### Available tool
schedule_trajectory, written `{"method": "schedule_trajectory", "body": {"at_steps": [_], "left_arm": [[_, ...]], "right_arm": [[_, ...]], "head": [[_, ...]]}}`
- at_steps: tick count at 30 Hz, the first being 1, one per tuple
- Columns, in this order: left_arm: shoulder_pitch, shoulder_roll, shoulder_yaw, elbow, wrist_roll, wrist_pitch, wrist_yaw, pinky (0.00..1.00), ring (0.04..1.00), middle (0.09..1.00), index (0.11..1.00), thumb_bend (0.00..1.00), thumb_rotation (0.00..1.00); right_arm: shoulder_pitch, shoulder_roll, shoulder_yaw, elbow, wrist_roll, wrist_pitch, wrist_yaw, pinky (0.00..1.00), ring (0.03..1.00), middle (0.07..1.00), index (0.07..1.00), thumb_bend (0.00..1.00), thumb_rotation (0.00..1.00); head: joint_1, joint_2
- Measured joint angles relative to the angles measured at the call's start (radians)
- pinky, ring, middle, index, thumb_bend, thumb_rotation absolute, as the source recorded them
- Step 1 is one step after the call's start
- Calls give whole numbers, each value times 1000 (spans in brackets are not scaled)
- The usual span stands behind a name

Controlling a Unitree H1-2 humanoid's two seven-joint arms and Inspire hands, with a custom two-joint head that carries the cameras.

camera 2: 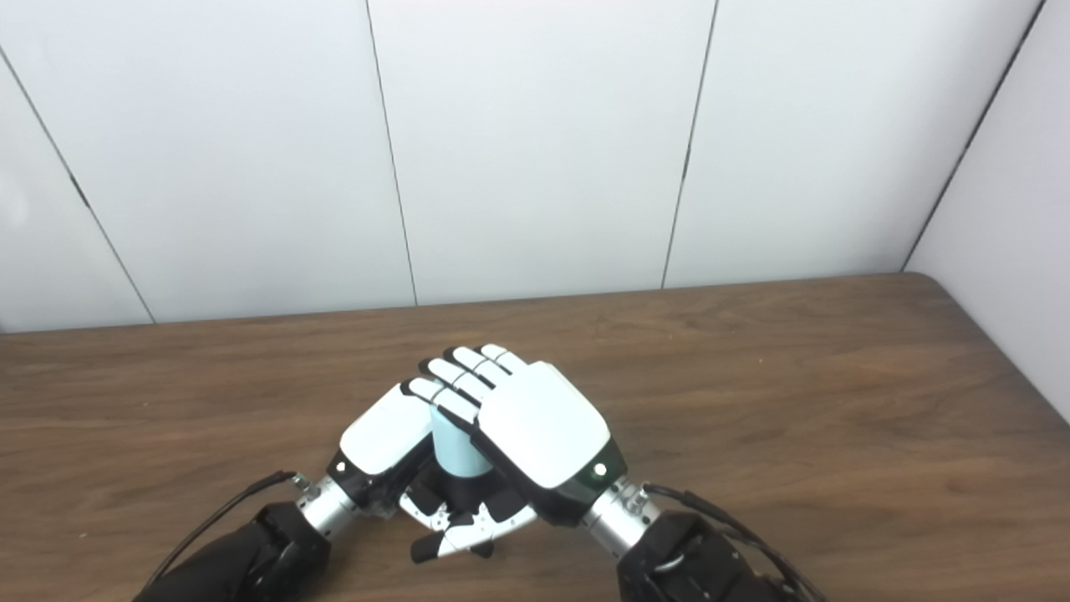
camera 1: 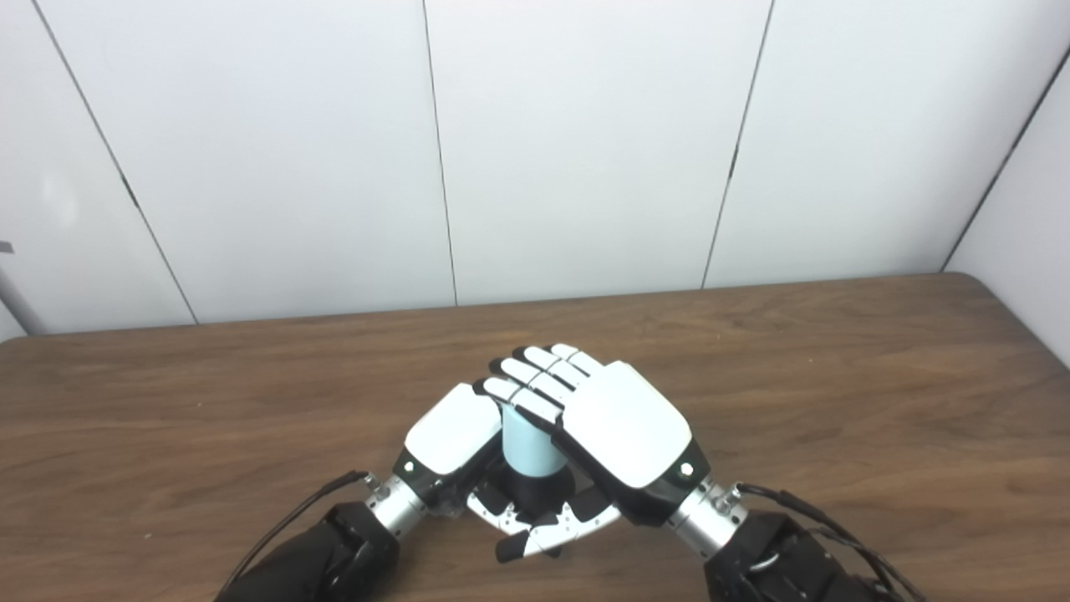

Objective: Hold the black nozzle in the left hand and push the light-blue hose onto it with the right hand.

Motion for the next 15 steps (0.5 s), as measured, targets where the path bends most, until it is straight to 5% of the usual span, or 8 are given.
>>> {"method": "schedule_trajectory", "body": {"at_steps": [10, 15], "left_arm": [[-2, 2, -6, 0, -8, 0, 0, 102, 143, 471, 475, 517, 0], [-4, 2, -9, 0, -12, 1, 1, 99, 139, 469, 478, 516, 0]], "right_arm": [[-1, -4, 1, 0, 13, 3, 1, 870, 883, 894, 837, 836, 1000], [-2, -6, 1, 0, 23, 3, 2, 855, 877, 888, 827, 711, 1000]], "head": [[0, -2], [2, -3]]}}
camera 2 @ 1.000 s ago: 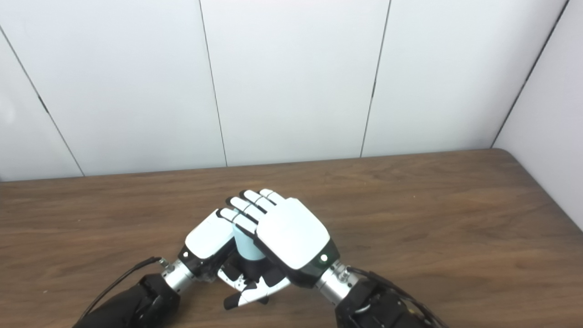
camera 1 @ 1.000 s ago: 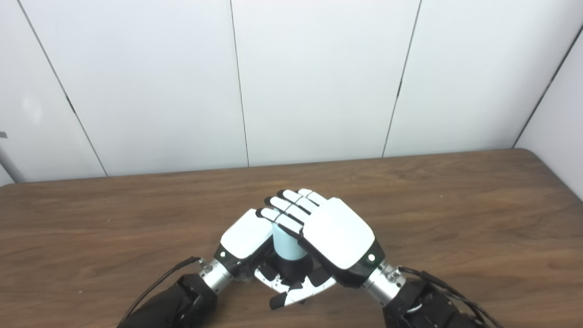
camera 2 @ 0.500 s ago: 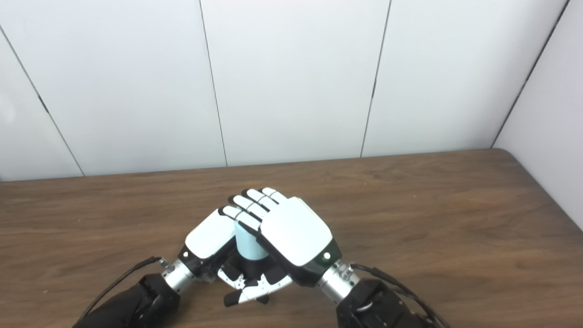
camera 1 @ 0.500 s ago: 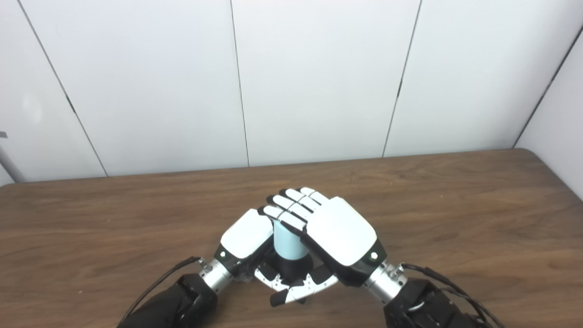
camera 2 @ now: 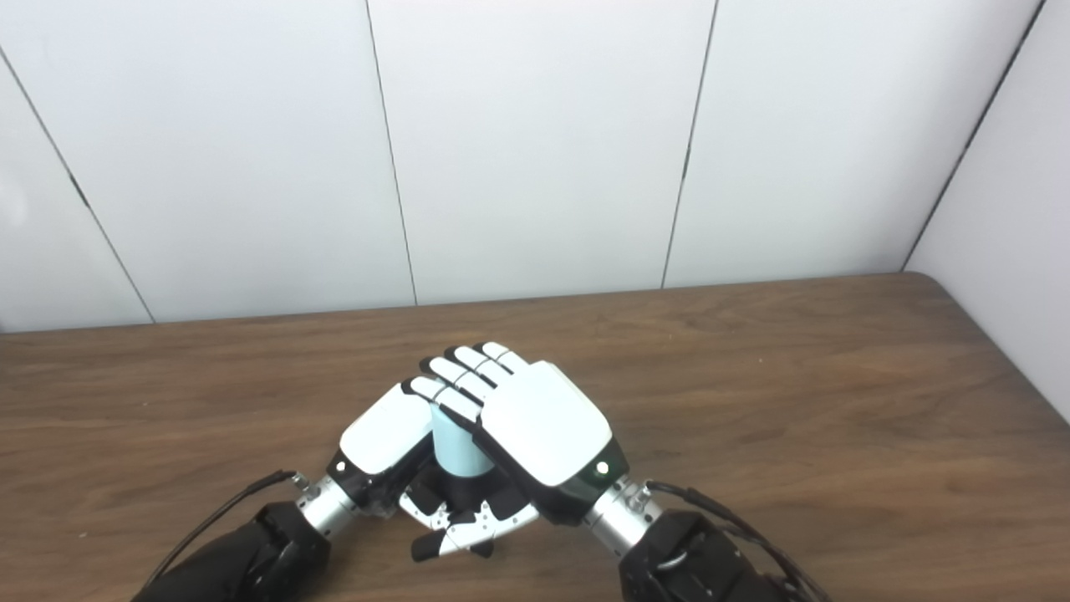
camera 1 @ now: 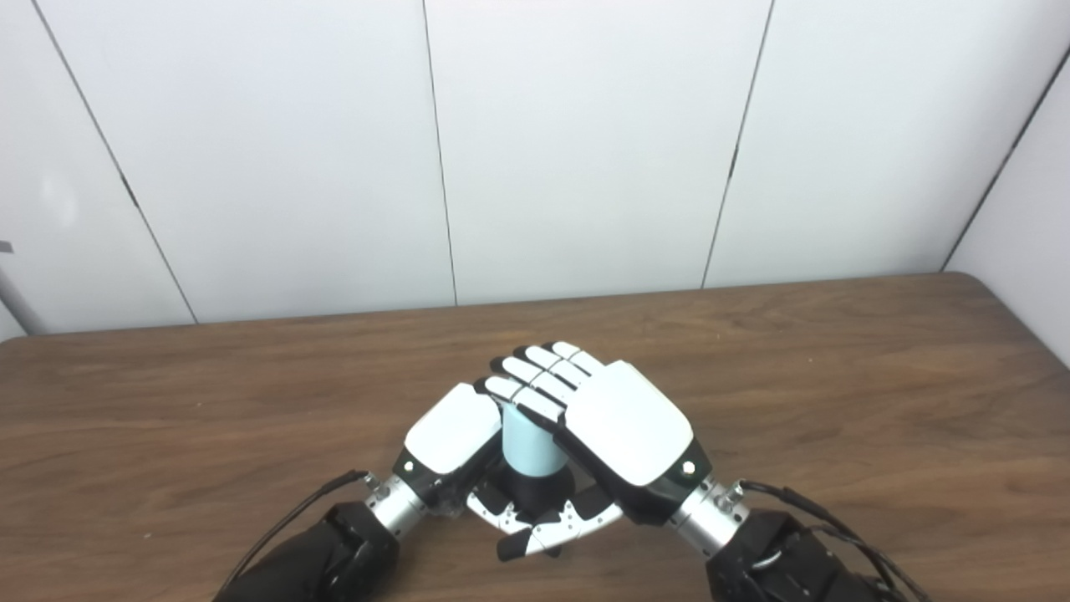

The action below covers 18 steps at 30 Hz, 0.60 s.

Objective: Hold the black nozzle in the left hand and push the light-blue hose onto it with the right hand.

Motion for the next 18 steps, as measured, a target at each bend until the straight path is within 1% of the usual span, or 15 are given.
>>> {"method": "schedule_trajectory", "body": {"at_steps": [1, 3, 4, 6, 7, 8, 9, 12, 18], "left_arm": [[0, 0, 0, 0, 0, 0, 0, 98, 139, 470, 480, 516, 0], [0, 0, 0, 0, 0, 0, 0, 97, 137, 471, 478, 517, 0], [0, 0, 0, 0, 0, 0, 0, 98, 136, 440, 479, 514, 0], [0, 0, 0, 0, 0, 0, 1, 94, 130, 423, 480, 514, 0], [0, 0, 0, 0, 0, 0, 1, 86, 123, 295, 475, 509, 29], [-1, 0, 0, 1, 0, 0, 2, 82, 121, 233, 473, 506, 44], [-1, 0, 0, 1, 0, 0, 3, 79, 120, 195, 471, 505, 54], [-1, 0, -1, 1, 0, 0, 6, 86, 126, 173, 470, 501, 61], [-1, 0, -1, 1, -3, 0, 8, 84, 124, 165, 470, 502, 53]], "right_arm": [[0, 0, 0, 0, 1, 0, 0, 851, 874, 886, 825, 687, 1000], [-1, 0, 0, 0, 2, 0, 0, 850, 874, 886, 825, 670, 1000], [-1, 0, 1, 0, 2, 0, 0, 855, 877, 888, 827, 681, 1000], [-1, 0, 1, 0, 2, 0, 0, 854, 876, 887, 826, 714, 1000], [-1, 0, 1, 0, 2, 0, 0, 861, 879, 890, 829, 724, 1000], [-2, 0, 1, 0, 2, 0, 0, 859, 877, 889, 828, 731, 1000], [-2, -1, 1, 0, 2, 0, 1, 858, 876, 889, 827, 735, 1000], [-2, -2, 3, 1, 4, 0, 3, 850, 870, 883, 819, 742, 1000], [-2, -5, 8, 2, 4, 0, 11, 857, 871, 882, 816, 747, 1000]], "head": [[0, 0], [0, 0], [0, 0], [0, 0], [0, 0], [0, 0], [0, 0], [2, 0], [0, 0]]}}
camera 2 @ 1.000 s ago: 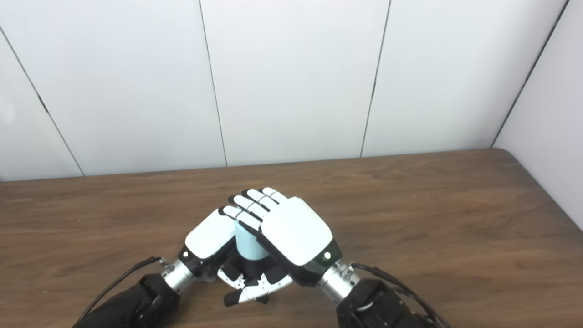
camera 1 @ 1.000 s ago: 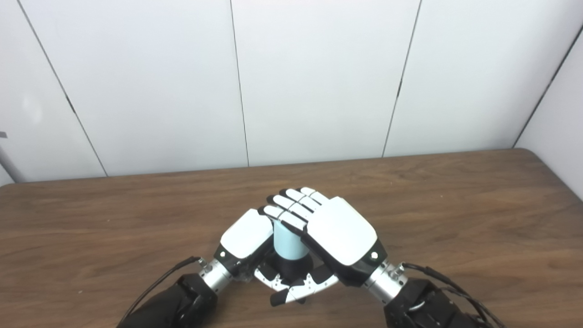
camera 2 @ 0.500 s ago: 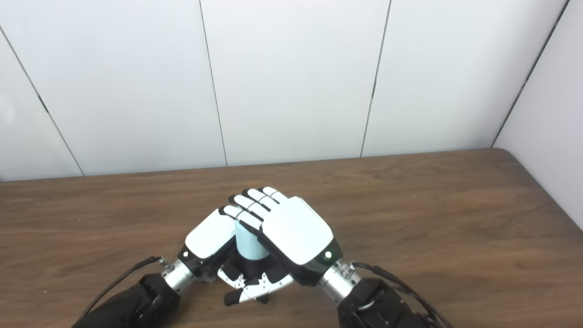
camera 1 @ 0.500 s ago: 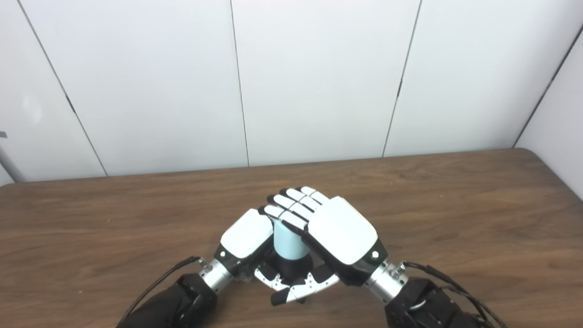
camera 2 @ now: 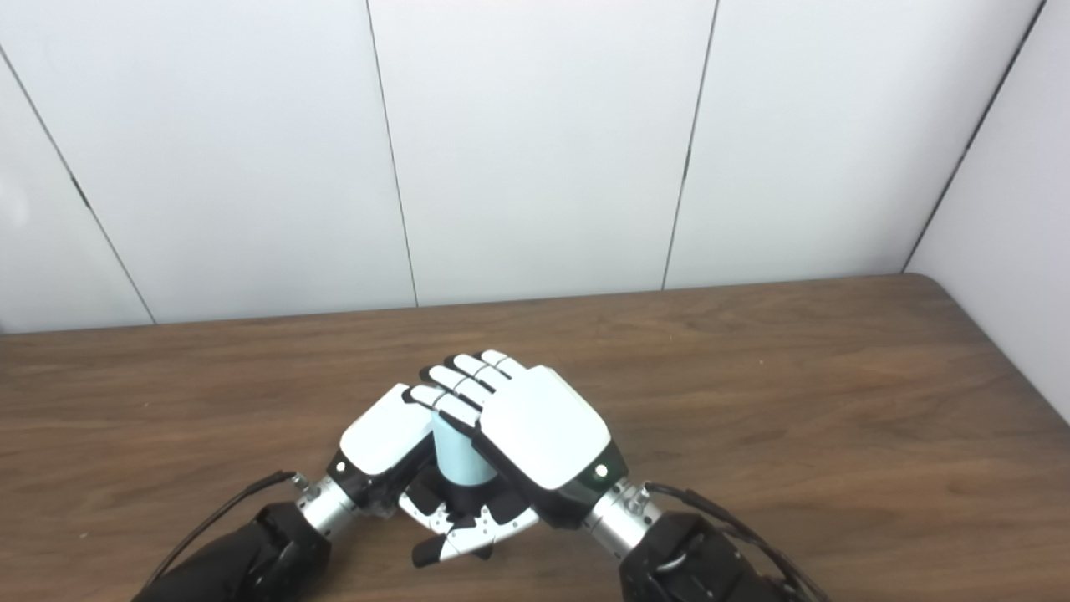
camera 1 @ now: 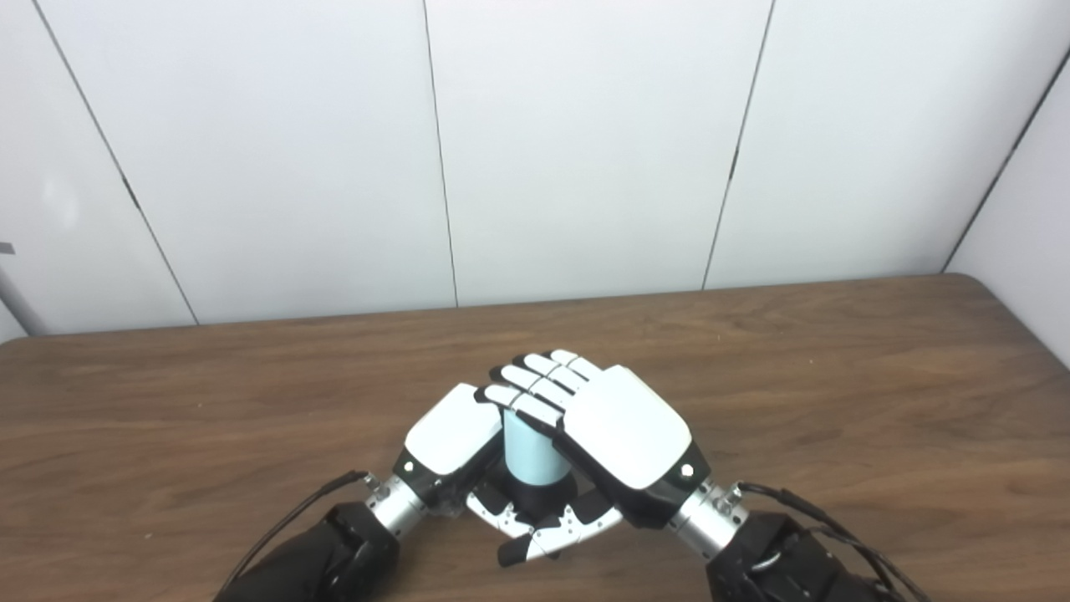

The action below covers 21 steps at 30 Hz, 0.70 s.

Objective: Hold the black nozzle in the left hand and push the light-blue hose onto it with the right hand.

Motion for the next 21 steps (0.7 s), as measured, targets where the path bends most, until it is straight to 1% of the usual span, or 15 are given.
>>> {"method": "schedule_trajectory", "body": {"at_steps": [10, 13, 14, 17, 19, 20, 21], "left_arm": [[0, 0, 0, 0, 0, 0, 0, 90, 132, 176, 470, 503, 51], [0, 0, 0, 0, 0, 0, 0, 88, 130, 180, 470, 504, 56], [1, 0, -1, 0, -1, 0, 0, 91, 134, 193, 475, 504, 55], [2, 0, -2, 0, 0, 0, 1, 152, 220, 354, 486, 507, 47], [4, 0, 2, 0, 11, 0, 1, 174, 248, 389, 487, 506, 45], [5, -1, 6, 0, 19, 0, 1, 173, 245, 375, 486, 505, 45], [7, -3, 13, 0, 23, -1, -3, 156, 225, 327, 479, 503, 45]], "right_arm": [[-2, 0, 2, 0, 1, 3, 0, 843, 860, 871, 804, 742, 1000], [-2, 0, 2, 0, 1, 3, 0, 844, 861, 874, 812, 755, 1000], [-2, 0, 3, 0, 1, 3, 0, 845, 863, 877, 817, 766, 1000], [0, 0, 3, 2, 10, 2, 0, 882, 898, 905, 852, 805, 960], [3, 0, 2, 2, 16, 2, -3, 898, 915, 920, 867, 814, 972], [4, 0, 2, 2, 16, 1, -6, 903, 926, 930, 877, 820, 973], [6, 0, 1, 2, 17, 1, -9, 901, 932, 935, 883, 819, 961]], "head": [[0, 0], [0, 0], [0, 0], [0, 0], [-2, -5], [-2, -8], [-2, -8]]}}
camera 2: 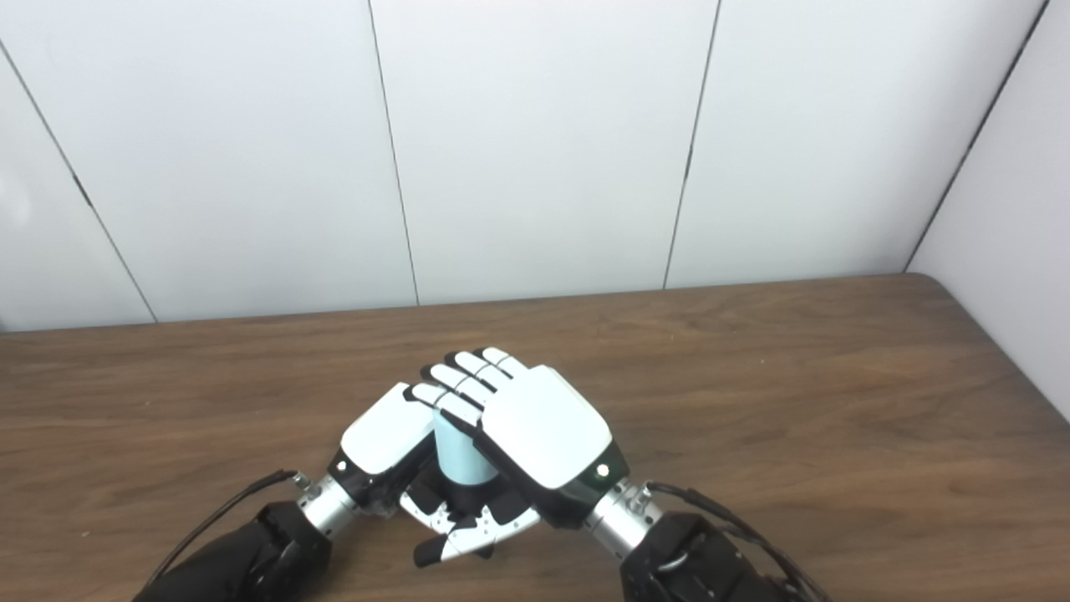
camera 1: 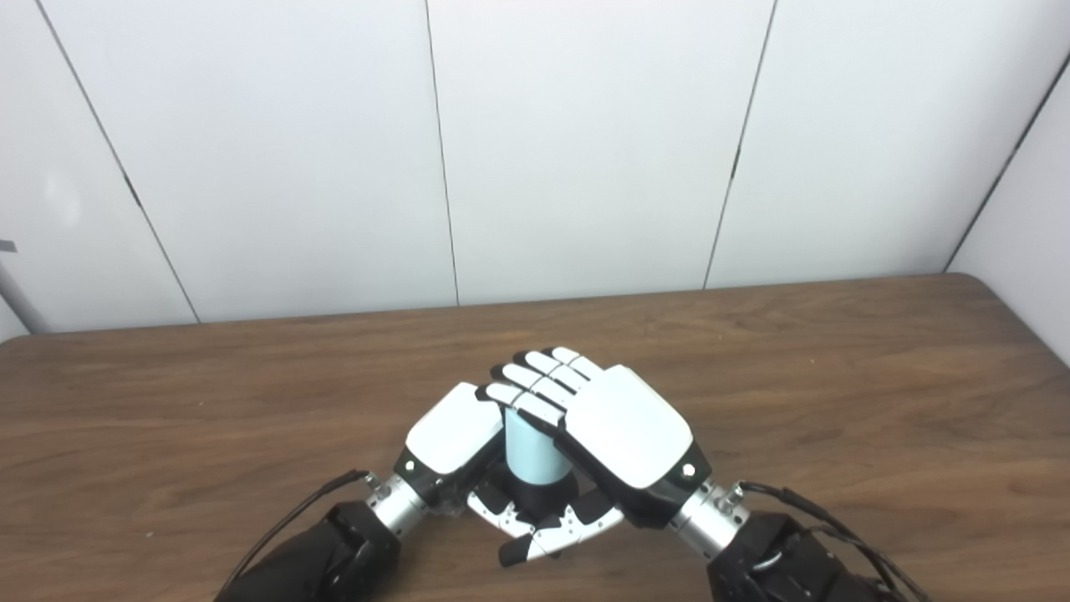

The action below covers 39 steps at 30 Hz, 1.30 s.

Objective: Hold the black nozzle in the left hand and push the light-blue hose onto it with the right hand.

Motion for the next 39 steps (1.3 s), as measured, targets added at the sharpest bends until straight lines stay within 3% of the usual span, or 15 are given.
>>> {"method": "schedule_trajectory", "body": {"at_steps": [4, 14, 21, 27, 32, 37, 39], "left_arm": [[8, -12, 32, 1, 6, -2, -24, 78, 126, 185, 470, 508, 39], [8, -14, 35, 2, 7, -2, -26, 91, 134, 193, 471, 514, 37], [3, -14, 19, 4, 11, -2, -7, 83, 126, 191, 476, 514, 40], [2, -13, 14, 3, 11, -7, -6, 86, 136, 204, 477, 513, 43], [-3, -12, -1, 3, 10, -7, 6, 98, 152, 224, 481, 513, 42], [-6, -11, -9, 3, 6, -7, 8, 126, 177, 247, 481, 514, 42], [-6, -11, -10, 3, 4, -7, 7, 159, 221, 302, 481, 513, 43]], "right_arm": [[7, 0, -9, 0, 4, -1, -3, 941, 957, 956, 908, 815, 983], [17, 4, -12, 9, 3, -4, -36, 923, 967, 962, 904, 800, 948], [36, 10, -14, 42, 9, -29, -132, 874, 936, 939, 879, 801, 908], [61, 29, -29, 88, 26, -85, -270, 770, 825, 841, 782, 801, 898], [78, 46, -39, 120, 42, -132, -355, 795, 839, 856, 800, 820, 918], [84, 47, -49, 118, 55, -134, -349, 854, 886, 897, 847, 817, 914], [85, 48, -54, 112, 61, -132, -335, 860, 894, 905, 854, 814, 908]], "head": [[0, 0], [0, 0], [0, 0], [-2, -2], [-2, -2], [-5, -3], [-5, -3]]}}
